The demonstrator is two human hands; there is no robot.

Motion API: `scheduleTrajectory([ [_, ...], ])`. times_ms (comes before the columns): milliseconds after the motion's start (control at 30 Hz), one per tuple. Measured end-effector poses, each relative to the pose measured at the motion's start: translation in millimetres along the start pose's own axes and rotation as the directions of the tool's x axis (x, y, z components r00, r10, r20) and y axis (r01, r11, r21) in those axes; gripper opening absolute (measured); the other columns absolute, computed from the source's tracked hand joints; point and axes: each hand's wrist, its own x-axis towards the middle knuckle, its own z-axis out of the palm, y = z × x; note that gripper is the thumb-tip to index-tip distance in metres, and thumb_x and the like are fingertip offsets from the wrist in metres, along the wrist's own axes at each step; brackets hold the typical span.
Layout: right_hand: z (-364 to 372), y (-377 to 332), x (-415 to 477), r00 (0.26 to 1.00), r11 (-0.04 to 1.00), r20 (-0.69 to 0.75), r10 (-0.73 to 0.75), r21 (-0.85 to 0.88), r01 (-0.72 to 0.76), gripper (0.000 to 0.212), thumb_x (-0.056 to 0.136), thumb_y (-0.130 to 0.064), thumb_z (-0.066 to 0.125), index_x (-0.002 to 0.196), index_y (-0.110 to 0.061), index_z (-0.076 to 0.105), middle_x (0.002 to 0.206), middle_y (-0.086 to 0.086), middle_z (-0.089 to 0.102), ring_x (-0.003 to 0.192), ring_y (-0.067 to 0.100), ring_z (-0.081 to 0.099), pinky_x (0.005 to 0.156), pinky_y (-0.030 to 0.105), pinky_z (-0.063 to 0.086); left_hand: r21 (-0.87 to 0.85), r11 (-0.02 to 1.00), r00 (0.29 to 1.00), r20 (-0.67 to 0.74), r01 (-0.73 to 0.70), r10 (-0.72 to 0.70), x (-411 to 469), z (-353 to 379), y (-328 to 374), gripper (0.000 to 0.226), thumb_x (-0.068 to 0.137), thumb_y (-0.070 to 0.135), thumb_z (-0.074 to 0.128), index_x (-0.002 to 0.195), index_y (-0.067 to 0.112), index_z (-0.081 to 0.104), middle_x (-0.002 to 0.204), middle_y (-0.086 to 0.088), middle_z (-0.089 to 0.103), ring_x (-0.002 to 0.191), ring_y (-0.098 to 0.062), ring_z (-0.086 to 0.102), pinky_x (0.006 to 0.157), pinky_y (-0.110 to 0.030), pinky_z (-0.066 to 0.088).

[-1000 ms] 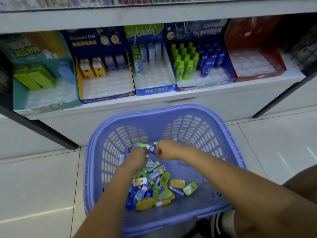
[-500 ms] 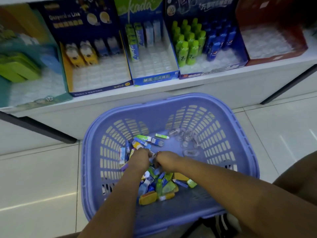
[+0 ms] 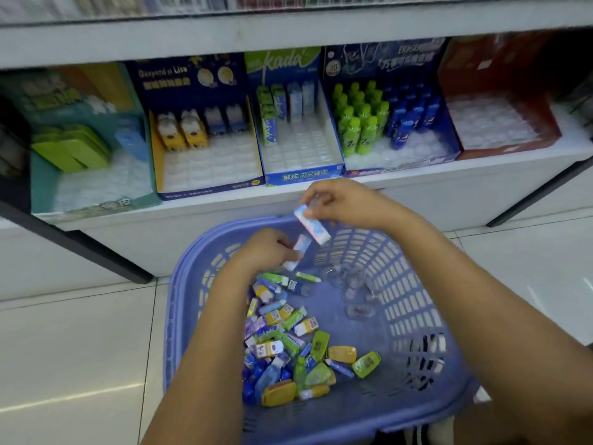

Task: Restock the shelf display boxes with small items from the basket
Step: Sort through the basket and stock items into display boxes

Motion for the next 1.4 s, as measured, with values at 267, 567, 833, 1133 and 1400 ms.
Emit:
scheduleTrajectory([
  [267,-65.6,-42.8,27.5,0.745,0.972,-0.628,-0.224,-0.090,0.217,0.015,0.083,-0.004,0.061,0.098,-0.006,0.061,0.093,0.017,0.066,0.079,0.025,0.062,0.073,0.029,0.052,-0.563,0.797,0.974,-0.177,-0.217,0.140,-37.3,-44.4,50.2,0.005,0.087,0.011,0.064,0.089,0.009,0.060,0.076,-0.003,0.064,0.066,-0.012,0.061,0.066,-0.022,0.054],
  [567,-96.0,-42.4,108.6,0.819,0.893,-0.516,-0.252,-0.450,-0.008,0.025,0.093,-0.011,0.052,0.115,-0.003,0.060,0.119,0.014,0.062,0.111,0.025,0.056,0.089,0.023,0.039,-0.638,0.709,0.939,-0.330,-0.301,0.101,-34.1,-49.6,52.1,0.004,0.090,0.018,0.063,0.087,0.015,0.061,0.078,0.001,0.066,0.061,-0.008,0.067,0.059,-0.018,0.054],
  [833,-103.0,-36.6,118.2,0.890,0.841,-0.402,-0.215,-0.540,-0.041,0.023,0.092,-0.016,0.057,0.112,-0.006,0.060,0.118,0.011,0.062,0.109,0.025,0.056,0.084,0.025,0.040,-0.647,0.688,0.930,-0.349,-0.328,0.116,-25.1,-47.2,55.1,0.004,0.090,0.017,0.062,0.093,0.019,0.064,0.084,0.001,0.067,0.063,0.004,0.062,0.060,-0.012,0.052],
  [1133,-87.2,-39.9,114.4,0.870,0.441,-0.414,-0.268,-0.855,-0.272,0.045,0.090,-0.041,0.053,0.118,-0.006,0.059,0.128,0.016,0.052,0.124,0.035,0.040,0.105,0.043,0.028,-0.679,0.641,0.914,-0.394,-0.358,0.094,-26.7,-45.0,64.2,0.013,0.088,0.011,0.064,0.101,0.012,0.066,0.086,-0.006,0.064,0.071,-0.010,0.062,0.067,-0.016,0.055],
  [1400,-46.4,-63.9,34.4,0.887,0.983,-0.425,-0.181,-0.105,0.150,0.017,0.091,-0.033,0.058,0.096,-0.021,0.069,0.089,-0.004,0.070,0.072,0.002,0.060,0.070,0.018,0.044,-0.633,0.652,0.856,-0.514,-0.418,0.050,-29.1,-41.2,68.6,0.019,0.090,0.014,0.062,0.108,0.016,0.065,0.095,-0.010,0.067,0.081,-0.017,0.064,0.063,-0.018,0.054],
])
